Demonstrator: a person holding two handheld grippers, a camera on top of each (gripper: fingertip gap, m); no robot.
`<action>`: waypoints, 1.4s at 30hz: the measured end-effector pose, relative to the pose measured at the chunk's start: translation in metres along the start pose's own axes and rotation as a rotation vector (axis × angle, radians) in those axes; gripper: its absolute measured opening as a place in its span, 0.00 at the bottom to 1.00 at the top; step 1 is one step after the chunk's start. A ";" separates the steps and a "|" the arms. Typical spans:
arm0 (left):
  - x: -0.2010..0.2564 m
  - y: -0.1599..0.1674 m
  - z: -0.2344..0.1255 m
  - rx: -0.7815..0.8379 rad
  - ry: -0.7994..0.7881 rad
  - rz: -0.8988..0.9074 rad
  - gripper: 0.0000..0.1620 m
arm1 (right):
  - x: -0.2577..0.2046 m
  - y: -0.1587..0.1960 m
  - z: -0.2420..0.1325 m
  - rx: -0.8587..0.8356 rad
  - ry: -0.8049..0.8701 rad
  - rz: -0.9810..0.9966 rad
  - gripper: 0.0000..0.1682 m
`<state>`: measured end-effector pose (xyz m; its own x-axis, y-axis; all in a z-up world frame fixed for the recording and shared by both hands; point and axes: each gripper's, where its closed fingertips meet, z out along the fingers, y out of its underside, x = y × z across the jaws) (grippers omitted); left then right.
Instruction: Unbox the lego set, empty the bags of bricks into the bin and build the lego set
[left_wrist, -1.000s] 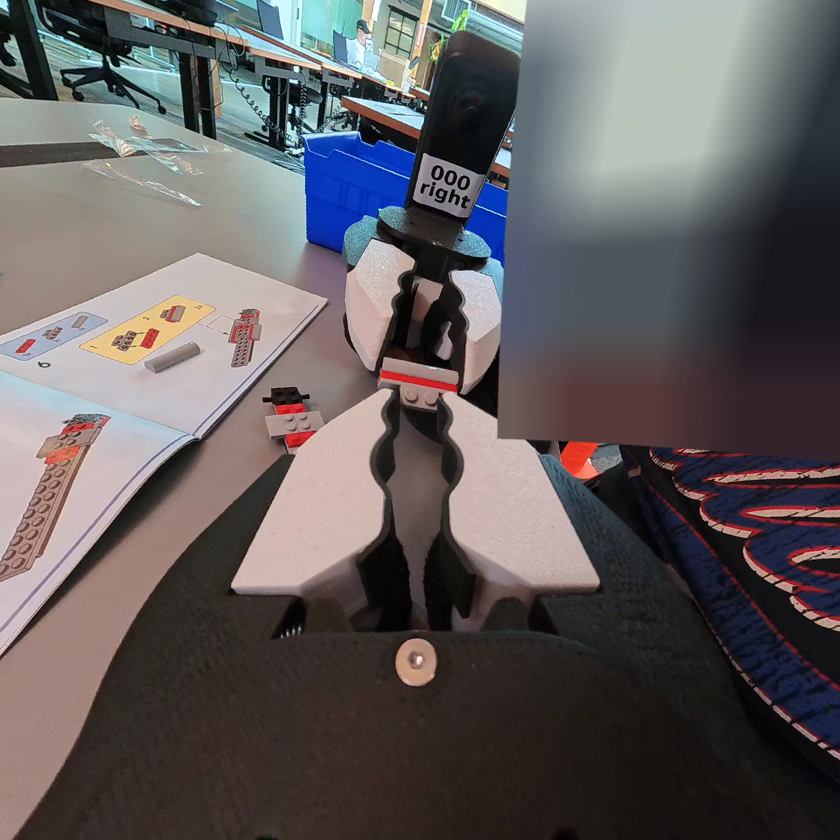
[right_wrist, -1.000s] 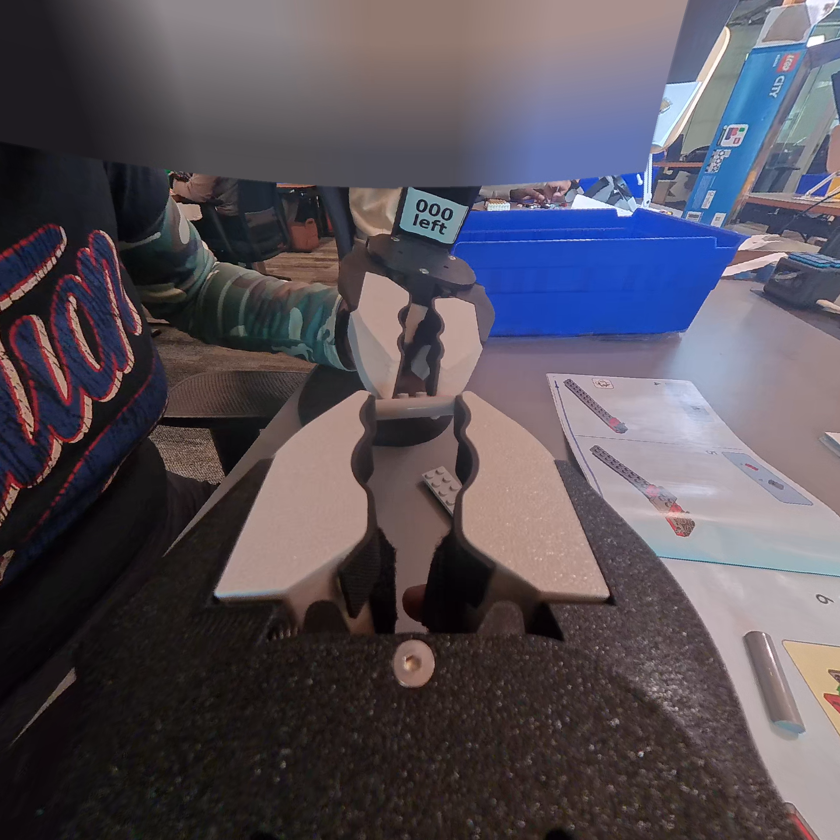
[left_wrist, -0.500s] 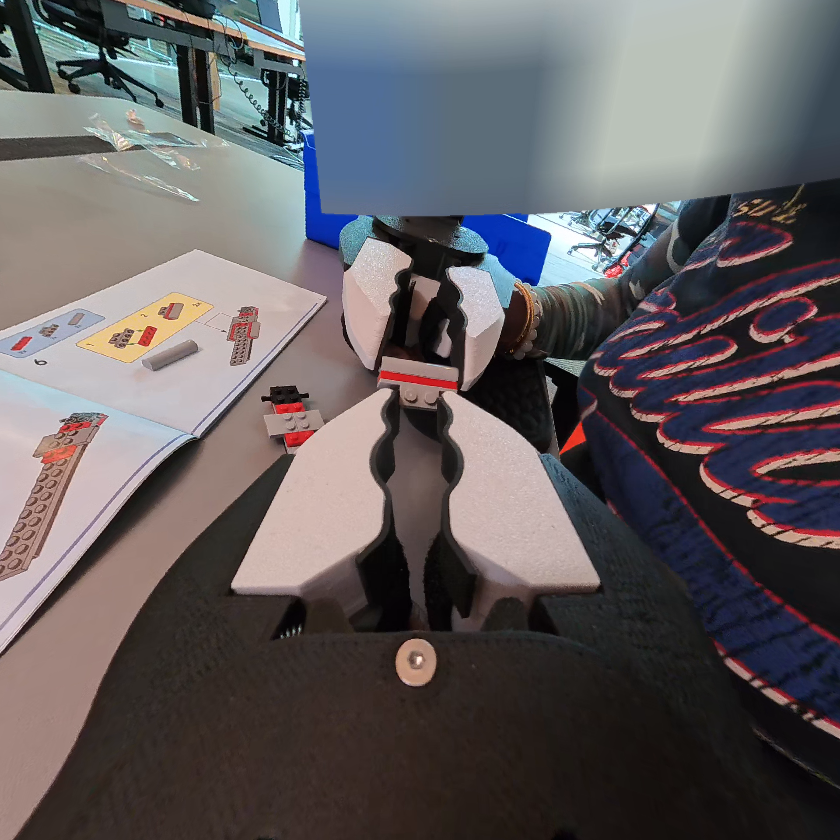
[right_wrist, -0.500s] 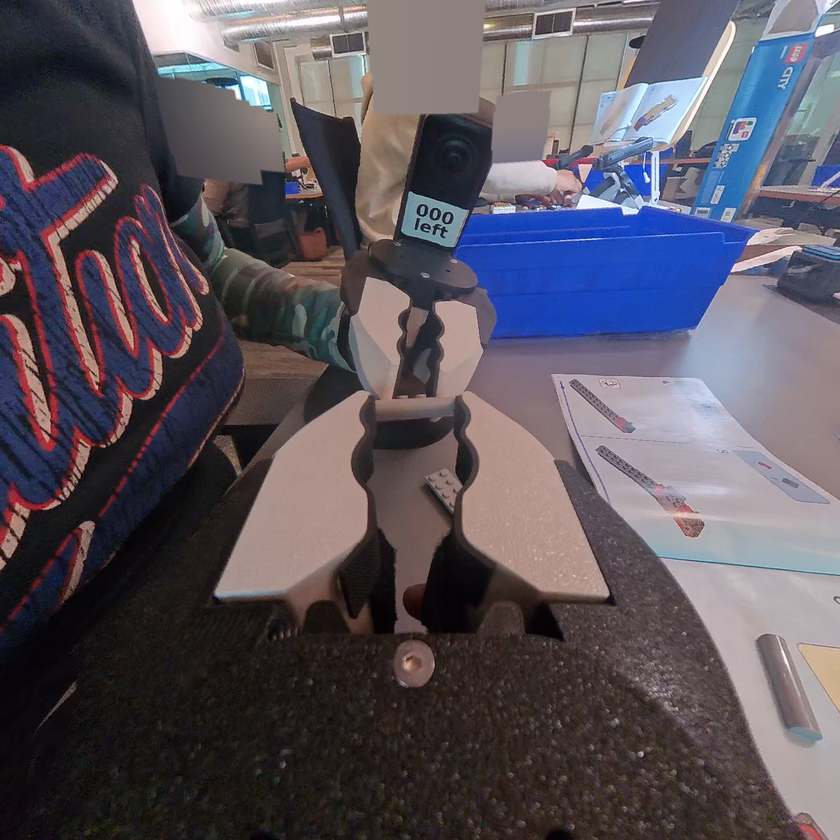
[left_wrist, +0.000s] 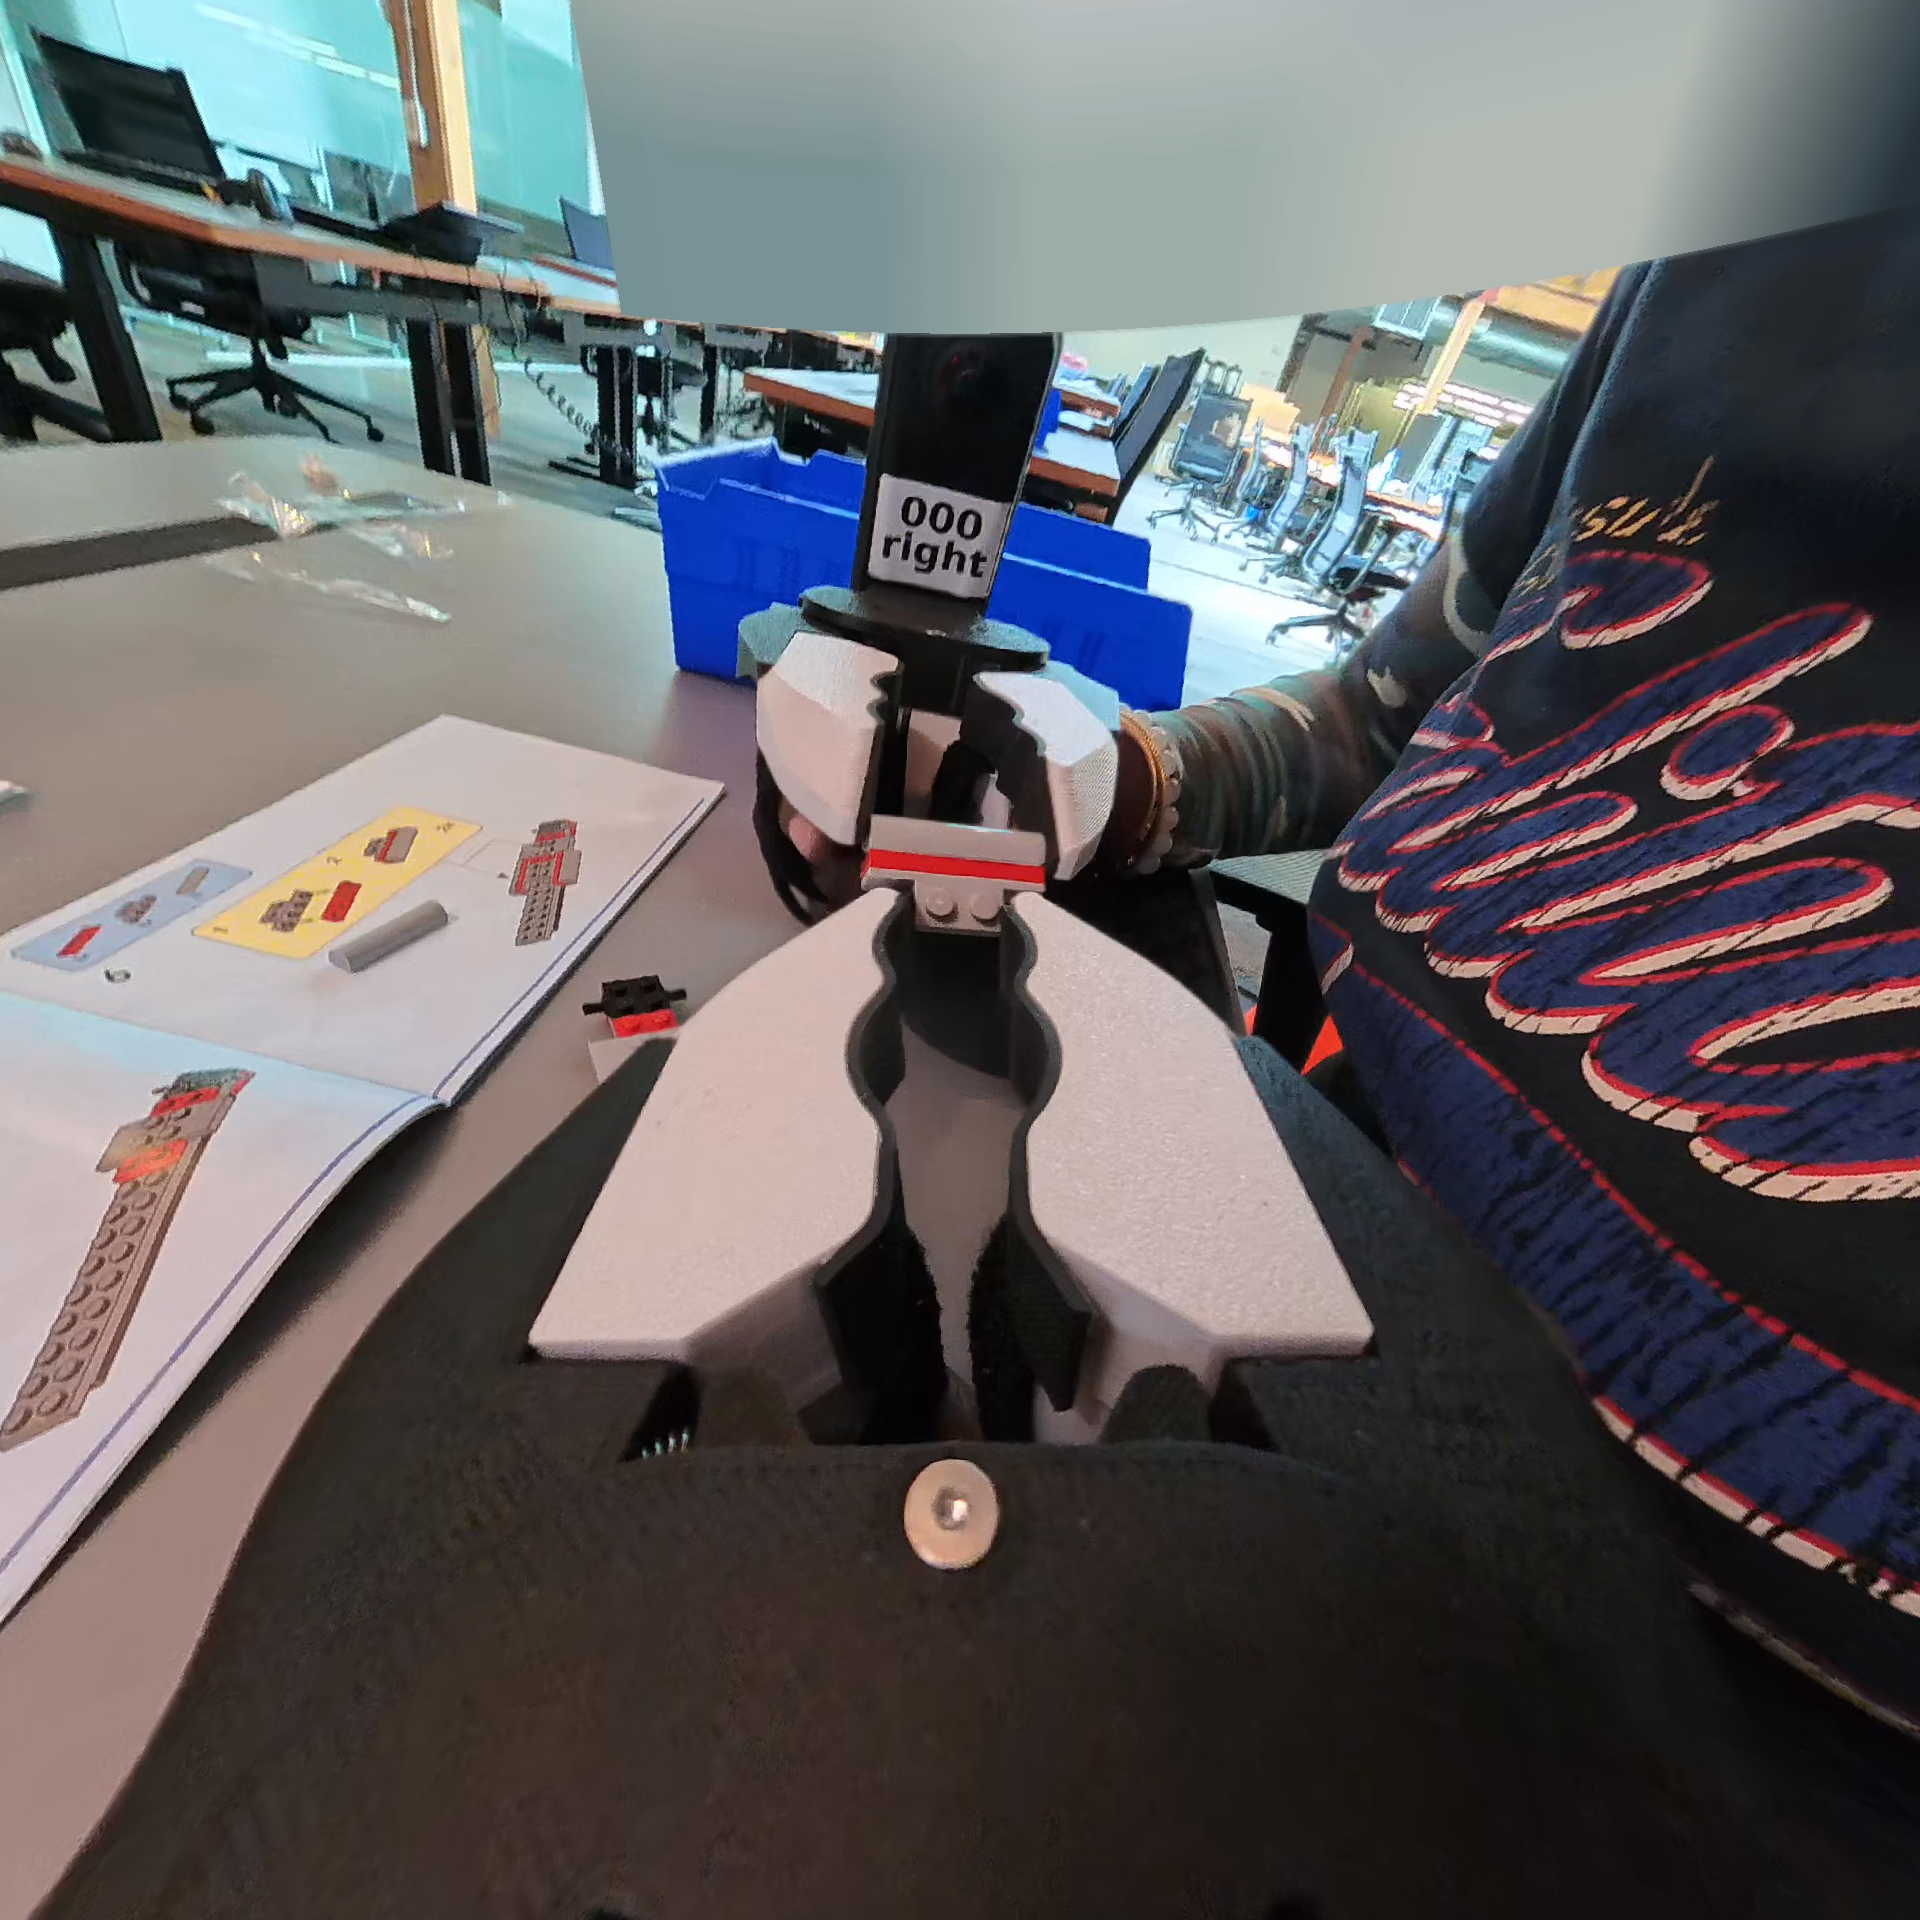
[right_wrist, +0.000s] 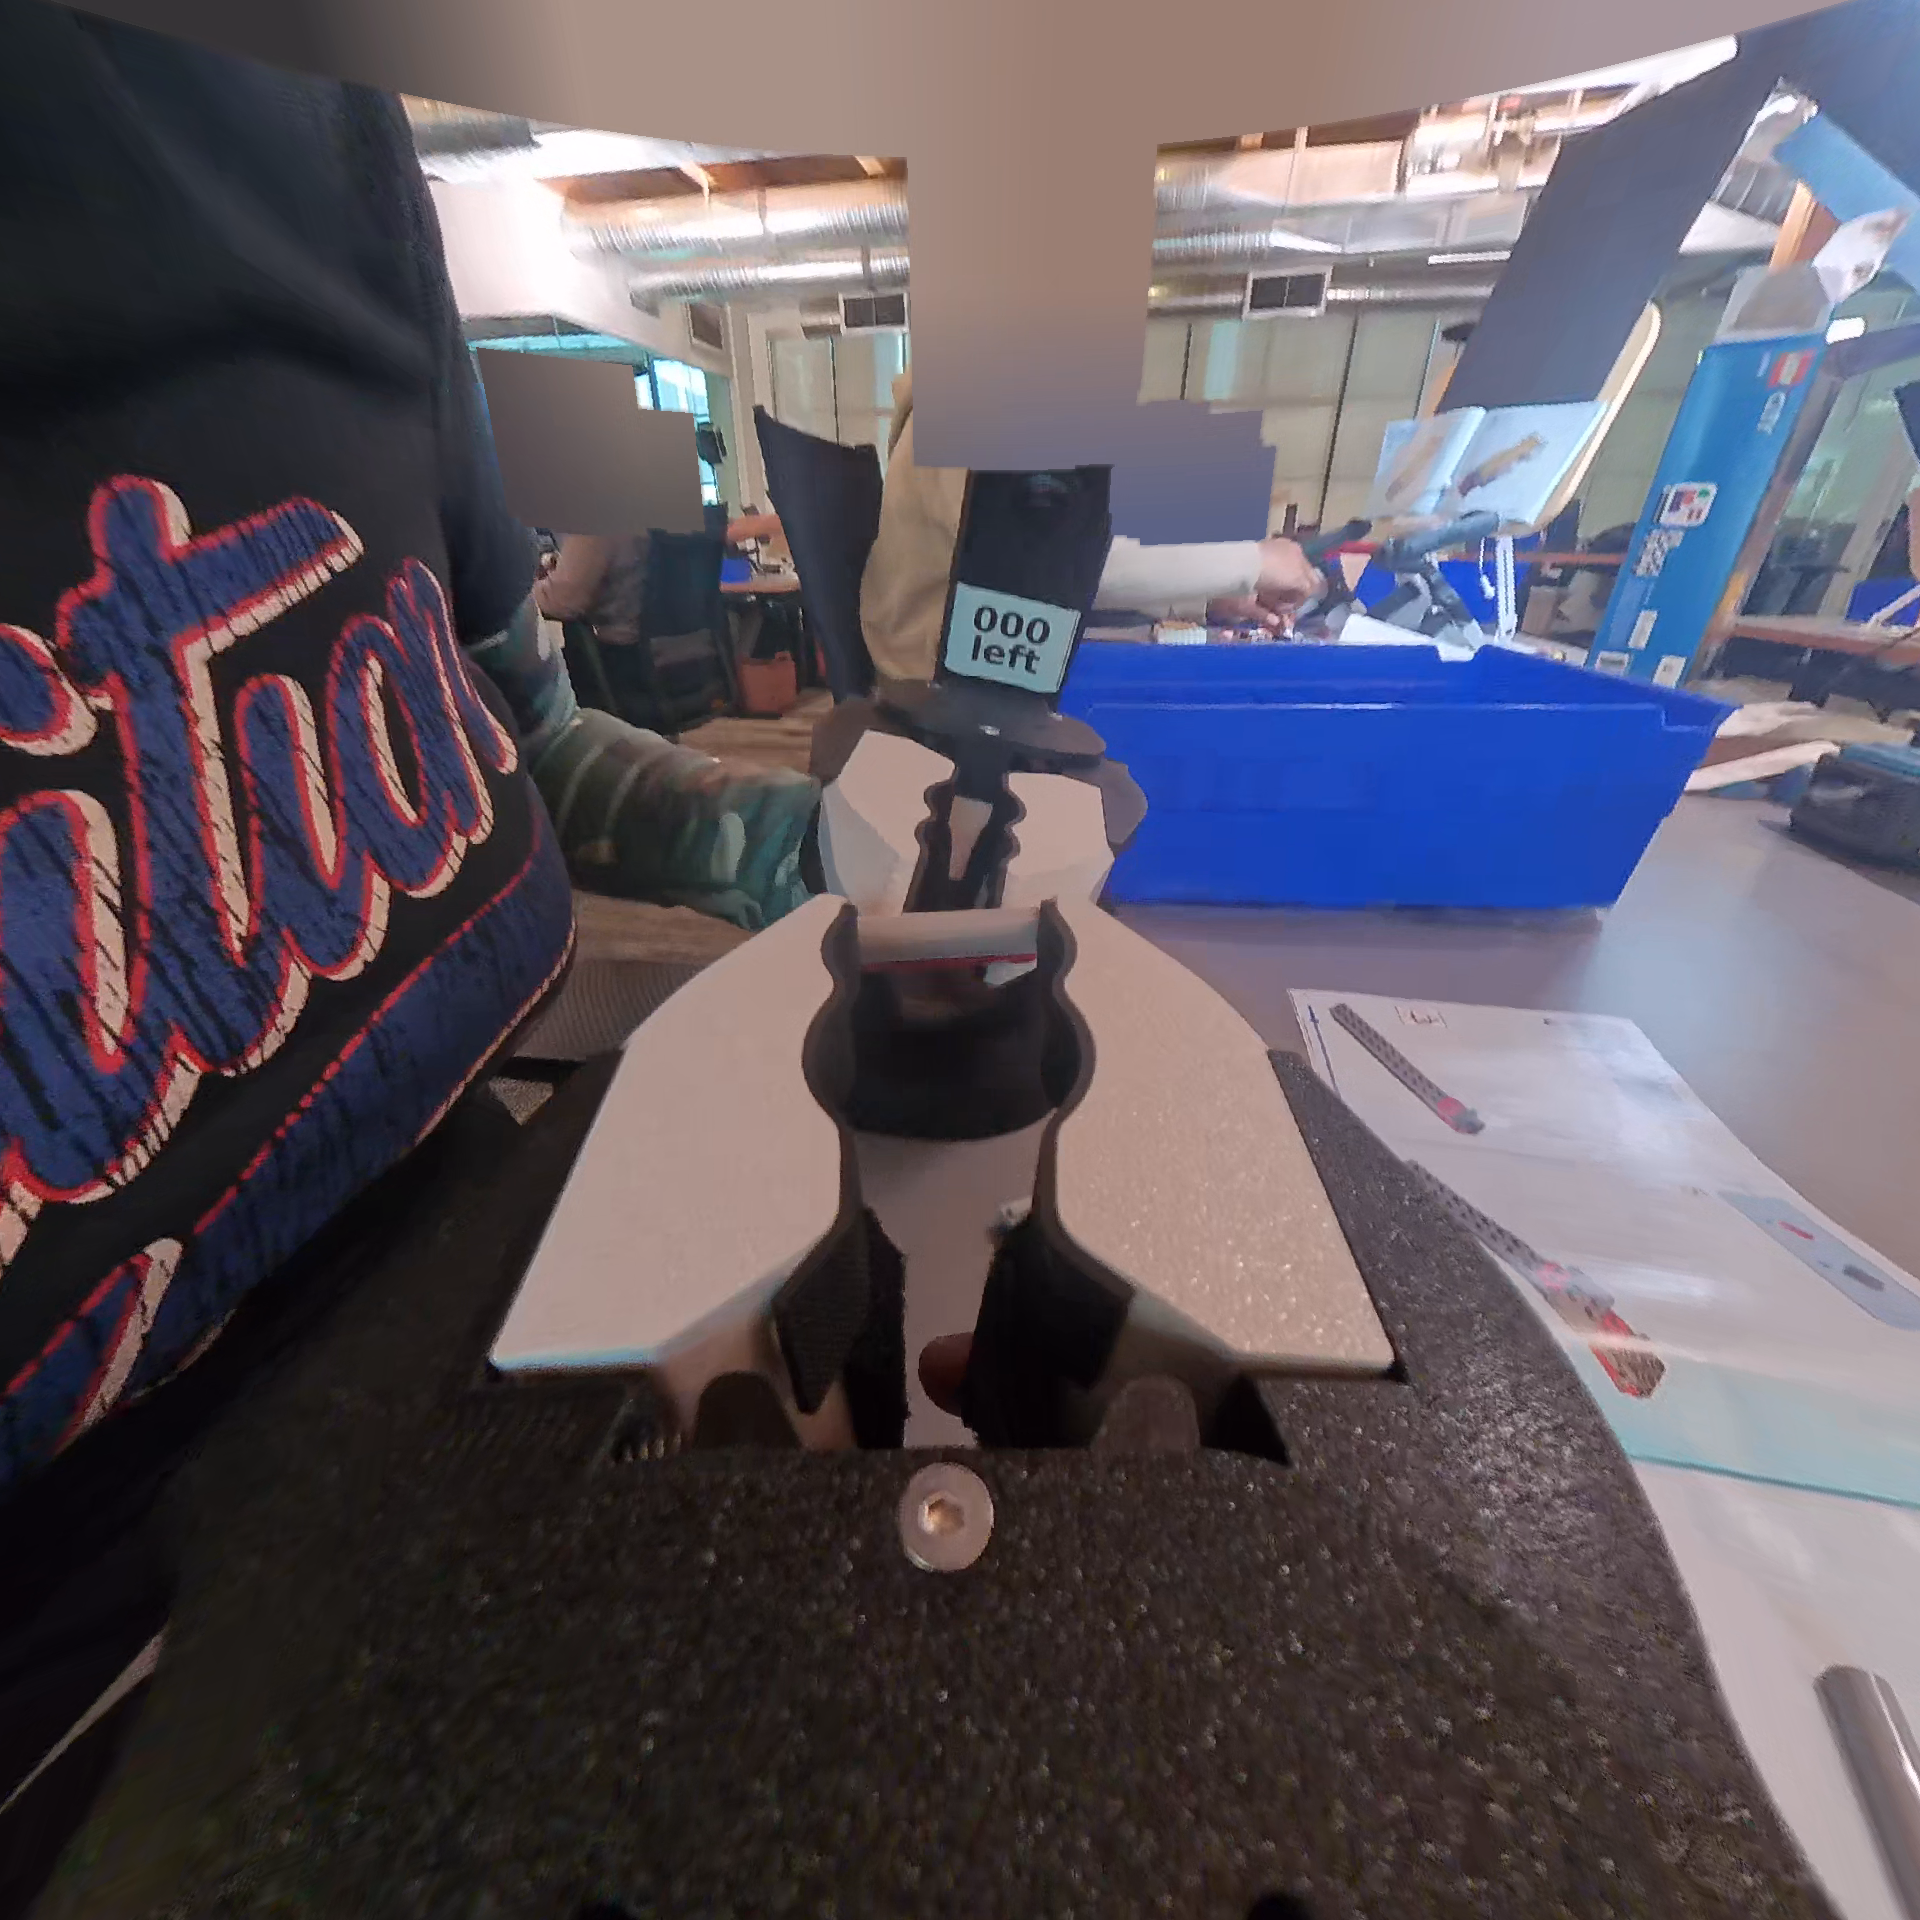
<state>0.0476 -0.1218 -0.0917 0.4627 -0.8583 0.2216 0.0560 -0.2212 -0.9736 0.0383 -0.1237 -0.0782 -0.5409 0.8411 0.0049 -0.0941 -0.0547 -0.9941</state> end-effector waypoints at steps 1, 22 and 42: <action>0.001 -0.002 -0.001 0.011 0.001 0.011 0.09 | -0.001 -0.002 0.001 0.008 0.001 -0.009 0.20; 0.005 -0.027 0.004 0.142 0.004 -0.003 0.09 | 0.000 -0.027 -0.002 0.119 0.039 -0.030 0.20; 0.000 -0.036 0.014 0.313 0.037 -0.148 0.09 | 0.007 -0.035 -0.010 0.238 0.041 0.086 0.20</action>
<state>0.0577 -0.1074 -0.0572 0.3971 -0.8449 0.3583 0.3913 -0.1973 -0.8989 0.0463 -0.1102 -0.0444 -0.5217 0.8487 -0.0874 -0.2458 -0.2476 -0.9372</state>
